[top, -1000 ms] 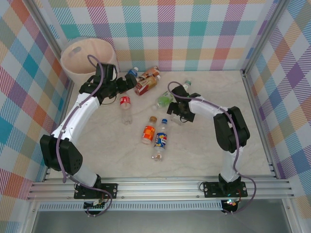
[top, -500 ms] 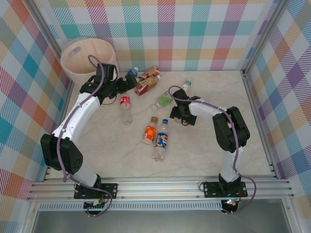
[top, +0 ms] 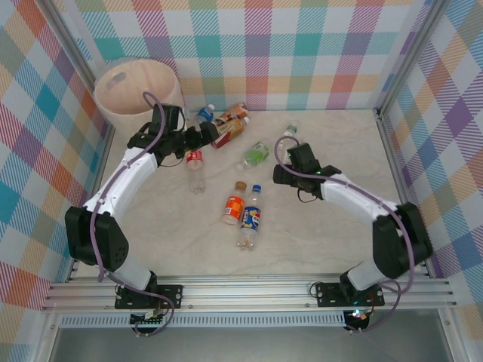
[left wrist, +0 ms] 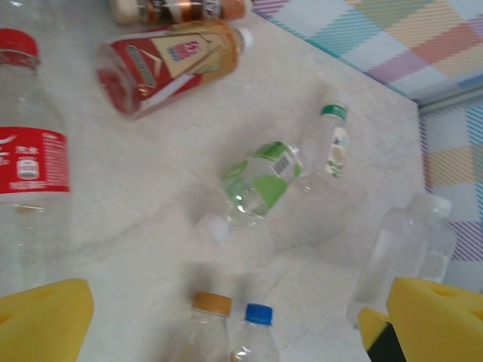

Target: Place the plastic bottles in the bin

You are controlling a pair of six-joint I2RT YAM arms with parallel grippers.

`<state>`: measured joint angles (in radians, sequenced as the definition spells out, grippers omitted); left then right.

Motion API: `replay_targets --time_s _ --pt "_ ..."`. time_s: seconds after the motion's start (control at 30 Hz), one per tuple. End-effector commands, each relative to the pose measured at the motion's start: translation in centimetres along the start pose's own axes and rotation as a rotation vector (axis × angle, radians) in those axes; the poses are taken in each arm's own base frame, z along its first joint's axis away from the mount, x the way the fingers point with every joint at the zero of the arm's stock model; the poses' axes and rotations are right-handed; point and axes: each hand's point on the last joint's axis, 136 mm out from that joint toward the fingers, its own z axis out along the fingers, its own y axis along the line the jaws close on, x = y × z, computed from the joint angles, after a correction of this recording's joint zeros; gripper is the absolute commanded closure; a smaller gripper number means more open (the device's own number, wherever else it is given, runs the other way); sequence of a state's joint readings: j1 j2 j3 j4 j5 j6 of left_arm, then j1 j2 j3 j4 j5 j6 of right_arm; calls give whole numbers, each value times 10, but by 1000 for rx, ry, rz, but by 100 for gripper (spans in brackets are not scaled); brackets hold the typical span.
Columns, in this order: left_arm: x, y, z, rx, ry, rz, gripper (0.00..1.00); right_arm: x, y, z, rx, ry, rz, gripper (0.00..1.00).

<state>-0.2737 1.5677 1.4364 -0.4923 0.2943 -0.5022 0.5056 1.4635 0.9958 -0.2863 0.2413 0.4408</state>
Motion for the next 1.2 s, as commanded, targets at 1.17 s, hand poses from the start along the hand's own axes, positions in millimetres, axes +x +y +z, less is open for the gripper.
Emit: replay_targets --time_s 1.17 --pt "59 -105 -7 437 -5 140 0 -24 153 -71 -658 -165 -418 38"
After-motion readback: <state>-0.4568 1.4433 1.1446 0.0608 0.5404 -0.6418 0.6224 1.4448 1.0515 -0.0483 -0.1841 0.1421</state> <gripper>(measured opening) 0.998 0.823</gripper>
